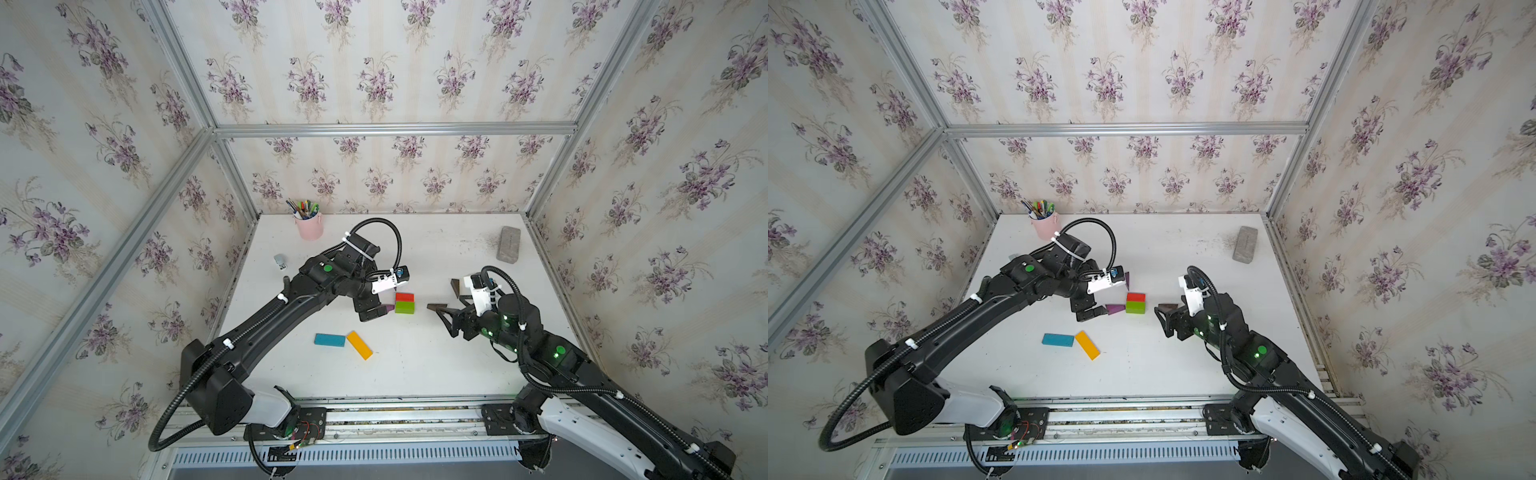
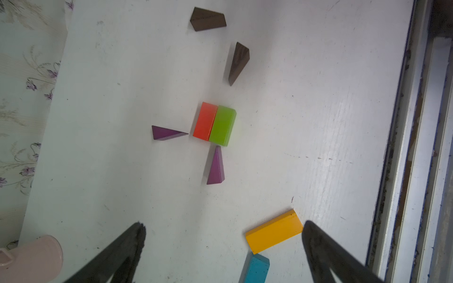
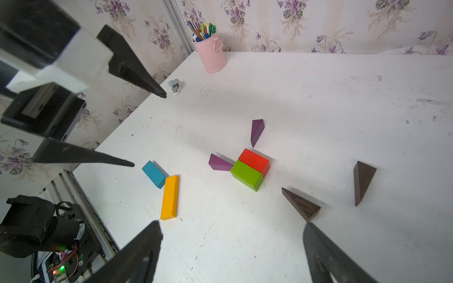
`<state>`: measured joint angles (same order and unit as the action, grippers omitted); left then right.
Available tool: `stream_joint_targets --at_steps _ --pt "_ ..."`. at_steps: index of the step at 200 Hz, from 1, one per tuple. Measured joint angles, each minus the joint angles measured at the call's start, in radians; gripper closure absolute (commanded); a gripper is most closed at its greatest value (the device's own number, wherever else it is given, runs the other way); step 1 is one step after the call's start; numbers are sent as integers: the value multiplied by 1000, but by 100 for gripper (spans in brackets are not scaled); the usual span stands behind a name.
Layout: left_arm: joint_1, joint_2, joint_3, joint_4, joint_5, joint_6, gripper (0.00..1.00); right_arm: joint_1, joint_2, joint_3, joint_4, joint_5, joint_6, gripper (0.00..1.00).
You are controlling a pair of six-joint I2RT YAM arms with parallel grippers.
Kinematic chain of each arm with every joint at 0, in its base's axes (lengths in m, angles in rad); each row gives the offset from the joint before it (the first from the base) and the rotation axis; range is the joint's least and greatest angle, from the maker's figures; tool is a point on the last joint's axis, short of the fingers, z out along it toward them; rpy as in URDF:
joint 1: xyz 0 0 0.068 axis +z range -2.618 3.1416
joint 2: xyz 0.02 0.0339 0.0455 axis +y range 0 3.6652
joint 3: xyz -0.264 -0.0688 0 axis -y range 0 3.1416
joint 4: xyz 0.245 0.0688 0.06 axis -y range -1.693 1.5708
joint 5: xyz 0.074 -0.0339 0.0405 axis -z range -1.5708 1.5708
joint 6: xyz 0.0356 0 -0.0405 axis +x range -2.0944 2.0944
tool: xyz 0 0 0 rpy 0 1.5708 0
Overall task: Assemble a small pinwheel with building blocks
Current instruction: Assemble the building block at the center of the board, then pick up the building block from the center of the board.
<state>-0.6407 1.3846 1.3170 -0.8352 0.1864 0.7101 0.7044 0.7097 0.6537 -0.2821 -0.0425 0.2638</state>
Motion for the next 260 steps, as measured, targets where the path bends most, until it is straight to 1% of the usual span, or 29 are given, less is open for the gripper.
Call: stream_joint_targets --at_steps 18,45,70,98,122,146,159,181,198,217,247,260 --pt "5 -64 -72 49 21 14 0 -20 5 23 -31 4 -3 10" --pt "16 -106 -145 100 28 20 0 -40 14 28 -74 11 -5 10" --pt "31 -109 -143 167 44 -35 0 -98 76 68 -104 11 -5 11" --pt "49 -66 -108 211 54 -133 0 -183 131 116 -127 -4 -5 12" --pt "58 -48 -90 222 96 -192 0 -276 241 216 -170 6 -22 12" --pt "58 -83 -103 252 169 -221 0 -324 386 356 -195 23 -57 15" --pt "58 -92 -114 281 186 -269 0 -347 459 396 -180 27 -63 18" --pt "58 -39 -84 296 200 -365 0 -374 562 392 -167 50 -83 22" --pt "58 -2 -52 295 235 -396 0 -385 622 365 -156 56 -111 29" --pt "58 -8 -44 296 266 -409 1 -406 667 361 -143 47 -138 36" --pt "57 -38 -51 295 290 -410 0 -431 707 362 -81 26 -169 37" --pt "58 -43 -54 295 290 -412 0 -430 740 362 -64 11 -182 35"
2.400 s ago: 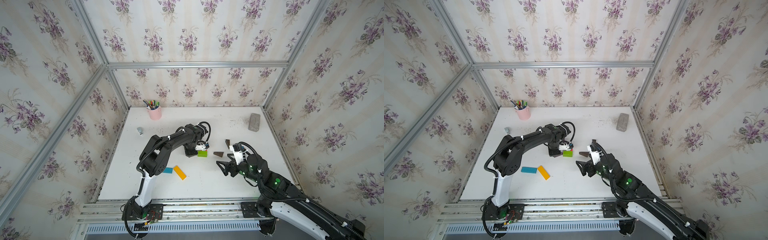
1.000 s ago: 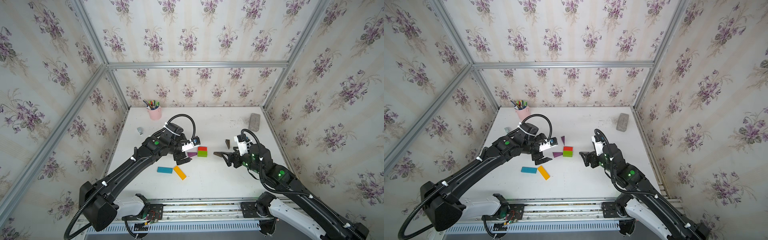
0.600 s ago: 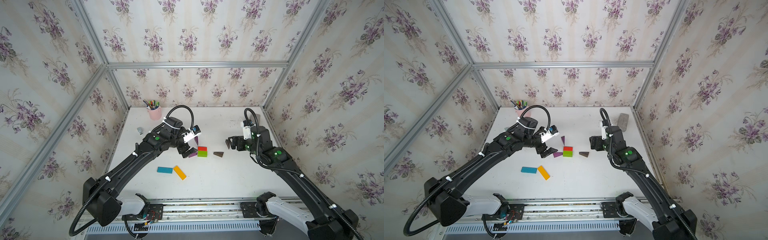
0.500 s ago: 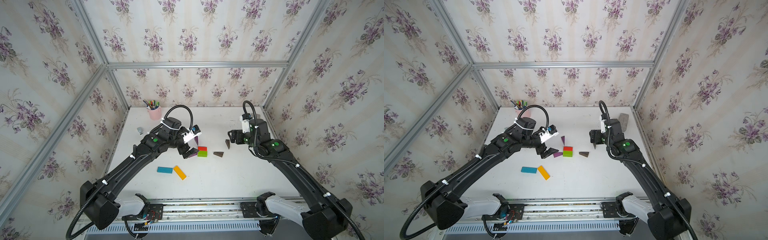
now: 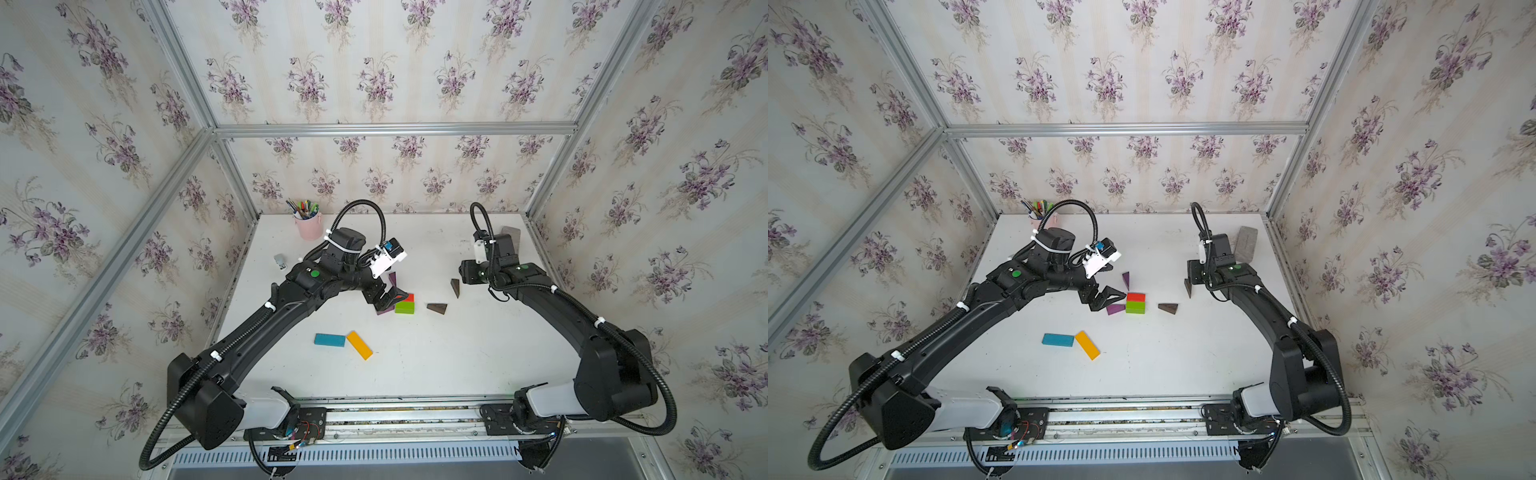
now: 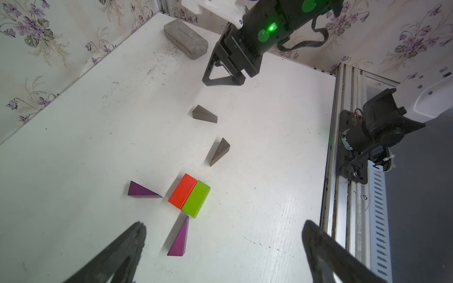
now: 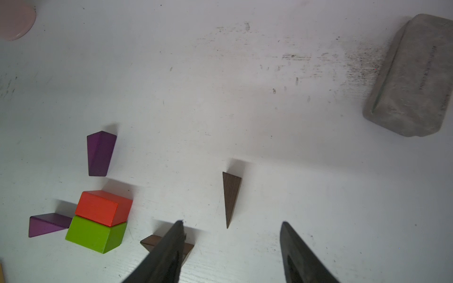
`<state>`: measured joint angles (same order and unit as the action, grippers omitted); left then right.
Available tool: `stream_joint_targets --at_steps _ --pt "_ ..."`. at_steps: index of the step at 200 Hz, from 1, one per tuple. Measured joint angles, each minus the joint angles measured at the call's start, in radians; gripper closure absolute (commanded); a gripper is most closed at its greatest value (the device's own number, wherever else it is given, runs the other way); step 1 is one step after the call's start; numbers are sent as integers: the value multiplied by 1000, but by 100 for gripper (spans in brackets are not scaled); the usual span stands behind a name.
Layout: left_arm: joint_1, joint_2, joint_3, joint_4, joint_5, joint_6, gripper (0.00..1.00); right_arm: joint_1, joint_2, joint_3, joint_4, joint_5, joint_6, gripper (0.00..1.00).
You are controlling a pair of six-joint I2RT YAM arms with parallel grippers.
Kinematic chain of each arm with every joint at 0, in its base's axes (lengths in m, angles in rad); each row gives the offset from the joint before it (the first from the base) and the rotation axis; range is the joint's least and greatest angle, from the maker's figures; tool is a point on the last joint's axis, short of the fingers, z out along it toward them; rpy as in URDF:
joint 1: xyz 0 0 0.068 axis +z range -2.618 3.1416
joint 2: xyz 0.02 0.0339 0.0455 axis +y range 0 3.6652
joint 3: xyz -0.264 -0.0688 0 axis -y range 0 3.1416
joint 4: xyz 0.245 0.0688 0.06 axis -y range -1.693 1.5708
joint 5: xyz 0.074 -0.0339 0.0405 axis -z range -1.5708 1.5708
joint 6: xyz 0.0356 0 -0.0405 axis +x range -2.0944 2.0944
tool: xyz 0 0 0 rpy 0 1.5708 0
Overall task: Assemble a small pinwheel with building blocks
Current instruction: Pick up the building block from the center of the board.
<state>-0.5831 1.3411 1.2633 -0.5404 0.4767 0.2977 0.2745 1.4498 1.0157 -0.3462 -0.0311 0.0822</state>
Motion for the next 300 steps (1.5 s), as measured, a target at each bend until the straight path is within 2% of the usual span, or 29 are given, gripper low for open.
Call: stream_joint_targets --at_steps 35,168,246,274,300 --pt "-7 5 -4 -1 7 -4 0 -1 82 -6 17 -16 -27 35" --pt "-10 18 -4 -3 -45 -20 0 -1 120 -15 56 -28 -33 36" --pt "-11 57 9 -30 -237 -52 0 -1 154 -8 55 -6 -32 39" --pt "-10 163 58 -74 -348 -79 0 -1 163 -10 58 -8 -30 40" --pt "-5 205 107 -123 -369 -94 0 0 190 -2 57 4 -30 40"
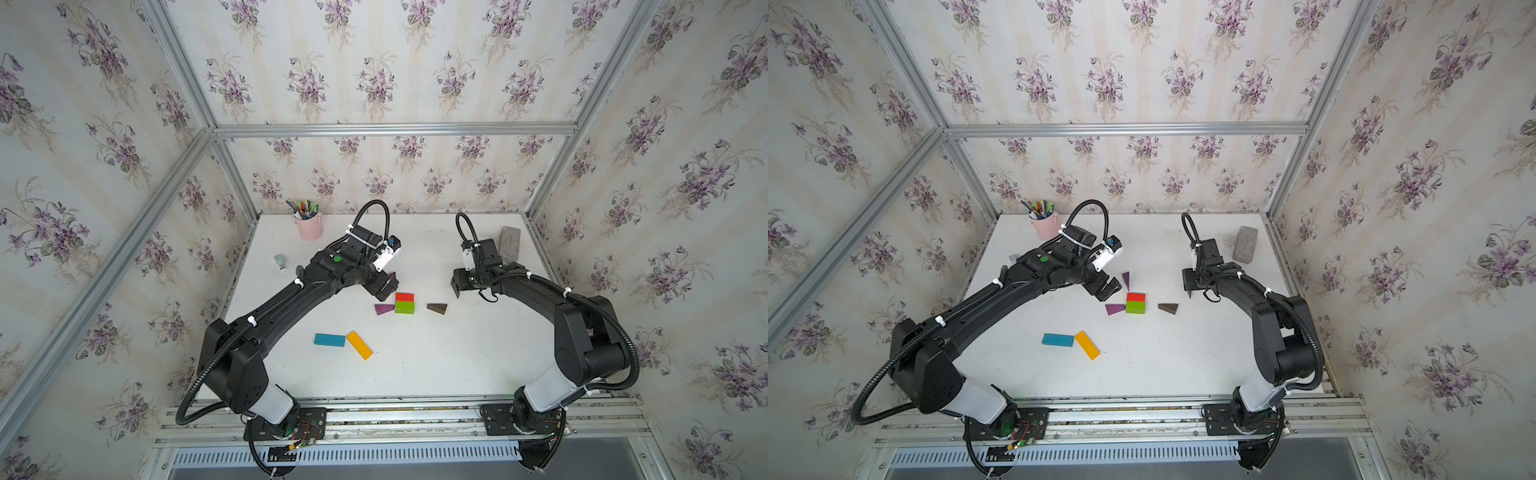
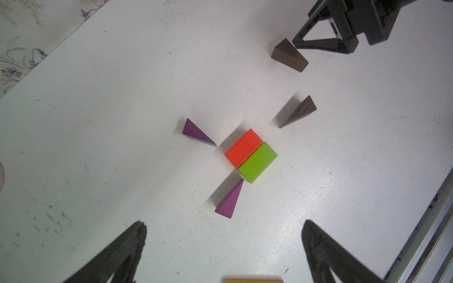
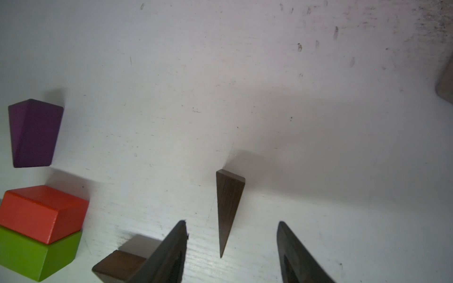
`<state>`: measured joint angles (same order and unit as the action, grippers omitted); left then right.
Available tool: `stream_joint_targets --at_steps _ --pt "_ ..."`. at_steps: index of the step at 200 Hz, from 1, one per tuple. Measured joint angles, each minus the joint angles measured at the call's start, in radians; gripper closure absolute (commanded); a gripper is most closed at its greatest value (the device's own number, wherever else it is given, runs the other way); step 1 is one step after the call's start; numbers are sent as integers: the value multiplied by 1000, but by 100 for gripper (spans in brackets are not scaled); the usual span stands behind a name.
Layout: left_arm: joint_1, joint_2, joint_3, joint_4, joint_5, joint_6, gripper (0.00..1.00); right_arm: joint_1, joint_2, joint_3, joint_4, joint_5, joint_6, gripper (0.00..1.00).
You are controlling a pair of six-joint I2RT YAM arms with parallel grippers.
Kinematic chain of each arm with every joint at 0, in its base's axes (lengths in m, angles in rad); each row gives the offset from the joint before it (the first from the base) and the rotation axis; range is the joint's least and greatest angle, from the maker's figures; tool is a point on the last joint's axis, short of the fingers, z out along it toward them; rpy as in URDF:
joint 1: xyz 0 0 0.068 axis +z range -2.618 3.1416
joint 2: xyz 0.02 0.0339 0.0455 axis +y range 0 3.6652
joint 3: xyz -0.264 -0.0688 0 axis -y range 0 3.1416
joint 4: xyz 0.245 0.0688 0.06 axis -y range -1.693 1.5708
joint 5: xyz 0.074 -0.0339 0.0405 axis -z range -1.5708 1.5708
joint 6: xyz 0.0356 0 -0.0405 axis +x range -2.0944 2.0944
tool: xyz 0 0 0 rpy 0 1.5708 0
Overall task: Assemble a small pinwheel with building blocks
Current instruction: Pick up the building block from the center of the board.
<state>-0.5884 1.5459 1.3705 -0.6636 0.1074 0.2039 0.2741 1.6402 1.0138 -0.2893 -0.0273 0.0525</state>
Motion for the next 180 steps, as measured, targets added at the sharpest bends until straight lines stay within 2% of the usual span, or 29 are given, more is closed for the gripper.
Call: stream_joint_targets --at_steps 125,180 --pt "-2 -6 3 -32 72 -22 0 0 128 70 37 7 -34 50" --pt "-2 -3 3 -32 79 -22 0 0 154 81 37 8 -42 50"
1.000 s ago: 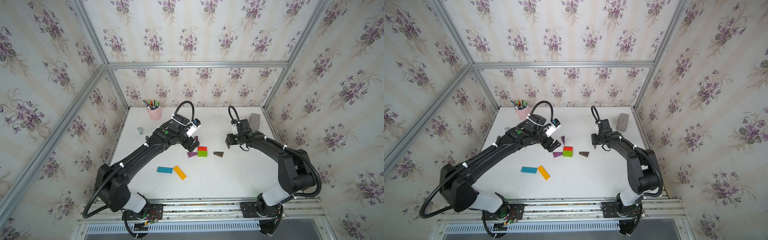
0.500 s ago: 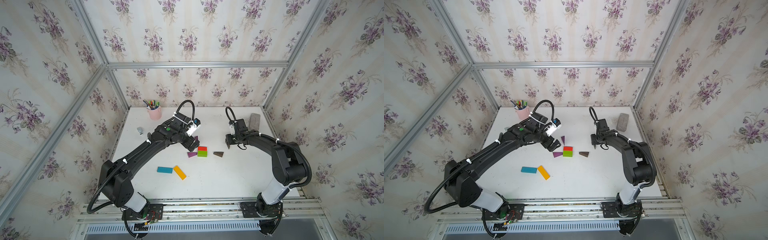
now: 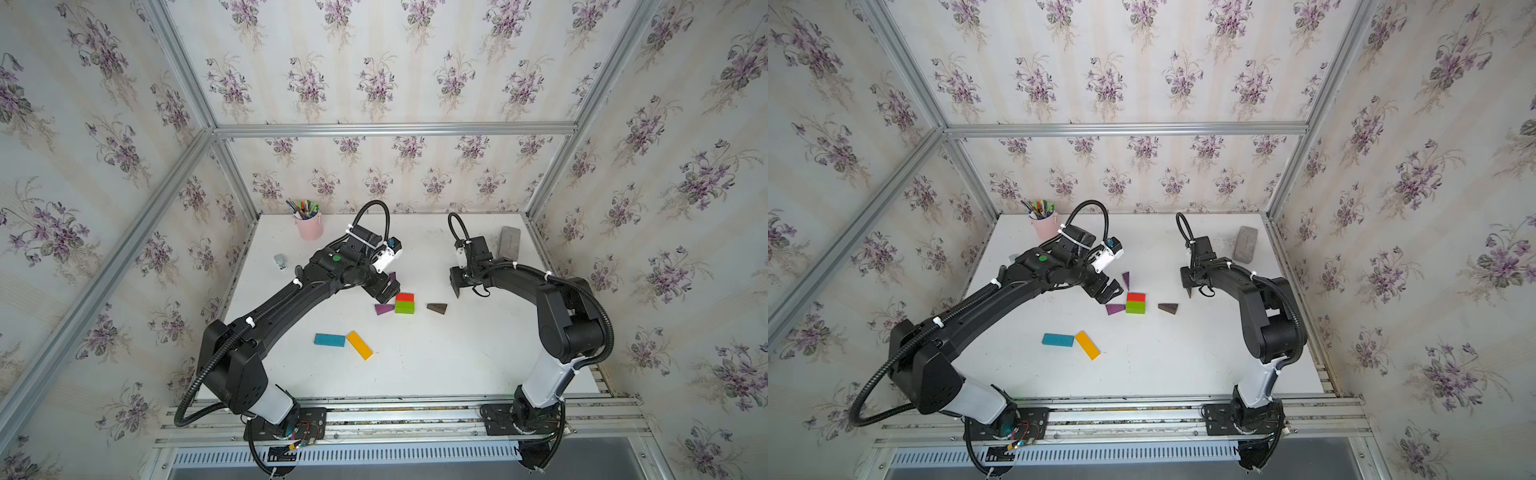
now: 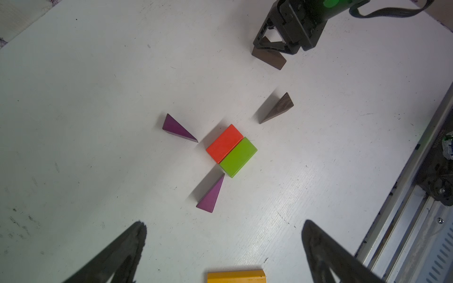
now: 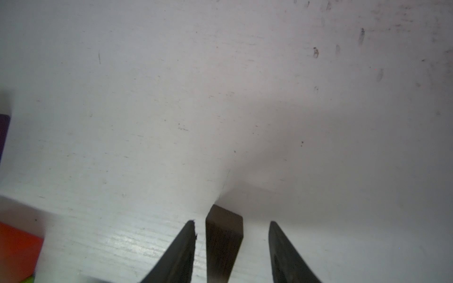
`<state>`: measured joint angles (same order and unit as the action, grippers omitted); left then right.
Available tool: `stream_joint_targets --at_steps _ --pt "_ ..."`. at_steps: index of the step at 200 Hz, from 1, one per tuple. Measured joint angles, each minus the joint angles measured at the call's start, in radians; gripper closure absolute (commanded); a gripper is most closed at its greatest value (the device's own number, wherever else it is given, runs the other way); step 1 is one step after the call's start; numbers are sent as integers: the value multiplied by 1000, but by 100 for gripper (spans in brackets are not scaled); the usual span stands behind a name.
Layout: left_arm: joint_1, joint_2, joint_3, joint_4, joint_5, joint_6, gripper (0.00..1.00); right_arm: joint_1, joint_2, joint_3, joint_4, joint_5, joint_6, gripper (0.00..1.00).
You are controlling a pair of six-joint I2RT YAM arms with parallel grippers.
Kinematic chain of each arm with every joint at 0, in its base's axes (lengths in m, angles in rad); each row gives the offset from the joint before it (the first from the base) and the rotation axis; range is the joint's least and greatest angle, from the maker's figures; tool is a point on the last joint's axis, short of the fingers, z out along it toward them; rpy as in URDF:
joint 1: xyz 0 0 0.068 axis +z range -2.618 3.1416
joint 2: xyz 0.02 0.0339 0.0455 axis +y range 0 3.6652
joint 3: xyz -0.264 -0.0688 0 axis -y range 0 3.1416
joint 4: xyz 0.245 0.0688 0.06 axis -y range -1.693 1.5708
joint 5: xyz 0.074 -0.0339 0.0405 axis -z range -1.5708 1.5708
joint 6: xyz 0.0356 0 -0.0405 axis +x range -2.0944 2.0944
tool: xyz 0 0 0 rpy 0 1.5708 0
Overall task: Assemble a small pinwheel with building blocks
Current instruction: Pick up the building block from the center of the board.
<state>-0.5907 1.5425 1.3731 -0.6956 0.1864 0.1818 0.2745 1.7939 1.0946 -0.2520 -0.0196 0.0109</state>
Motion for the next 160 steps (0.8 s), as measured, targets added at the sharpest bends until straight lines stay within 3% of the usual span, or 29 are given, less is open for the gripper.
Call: stream_joint_targets --at_steps 160 --pt "0 5 0 0 3 -4 0 0 43 11 7 0 -3 65"
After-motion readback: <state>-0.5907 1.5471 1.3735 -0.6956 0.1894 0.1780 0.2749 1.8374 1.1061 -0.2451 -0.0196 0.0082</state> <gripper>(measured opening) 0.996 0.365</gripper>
